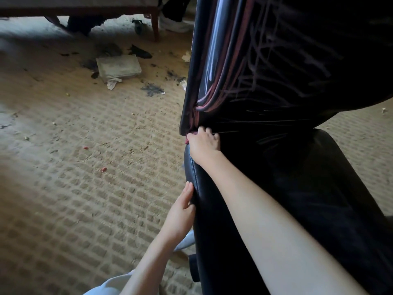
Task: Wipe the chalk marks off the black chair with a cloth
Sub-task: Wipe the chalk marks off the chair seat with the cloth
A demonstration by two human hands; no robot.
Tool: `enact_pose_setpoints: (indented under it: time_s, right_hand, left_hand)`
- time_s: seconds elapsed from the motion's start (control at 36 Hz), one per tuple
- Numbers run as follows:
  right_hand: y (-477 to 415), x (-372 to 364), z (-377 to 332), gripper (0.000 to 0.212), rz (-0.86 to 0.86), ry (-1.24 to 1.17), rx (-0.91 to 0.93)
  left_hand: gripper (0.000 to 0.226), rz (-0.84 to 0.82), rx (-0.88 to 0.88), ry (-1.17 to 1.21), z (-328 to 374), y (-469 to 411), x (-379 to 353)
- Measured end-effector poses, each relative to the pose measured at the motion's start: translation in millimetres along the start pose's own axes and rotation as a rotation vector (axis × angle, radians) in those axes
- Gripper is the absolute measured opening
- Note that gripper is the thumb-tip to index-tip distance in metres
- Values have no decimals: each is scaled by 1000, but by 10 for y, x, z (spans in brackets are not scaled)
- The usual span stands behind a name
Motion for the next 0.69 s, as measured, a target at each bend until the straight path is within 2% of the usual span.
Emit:
enact_pose_setpoints:
  time_s: [0.06, 0.19, 0.28, 0.39, 0.47, 0.58, 0.69]
  right_hand:
    - [-29, 11, -59, 36, -21, 47, 35]
    - [103, -138, -348, 36, -131, 293, 271]
    - [263, -321, -453, 34, -159, 387, 357]
    - [410, -317, -407, 34, -105, 413, 405]
    - [526, -282, -413, 34, -92, 419, 407]
    - [789, -333, -452, 30, -88, 381, 393]
    - [1105, -396, -410, 28, -65, 306, 426]
  left_hand:
    - [64, -4, 3, -2, -8, -15, -23]
    - [73, -48, -32, 14, -14, -31, -8]
    - [59, -33, -36, -12, 10, 9, 41]
    - [51, 189, 53, -97, -30, 63, 190]
    - [49, 291, 133, 16, -42, 82, 338]
    - [48, 256, 151, 141, -10, 136, 442]
    - [49, 196, 152, 123, -58, 220, 348]
Point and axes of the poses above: each hand's wrist, its own y-axis away from the middle knuckle, its own x-axis out of the back of the hand, z = x × y, the point moved 1 cm from there along -y, towards the middle knuckle, and after that the axes turned 13 degrees about x, right-handed, at the moved point
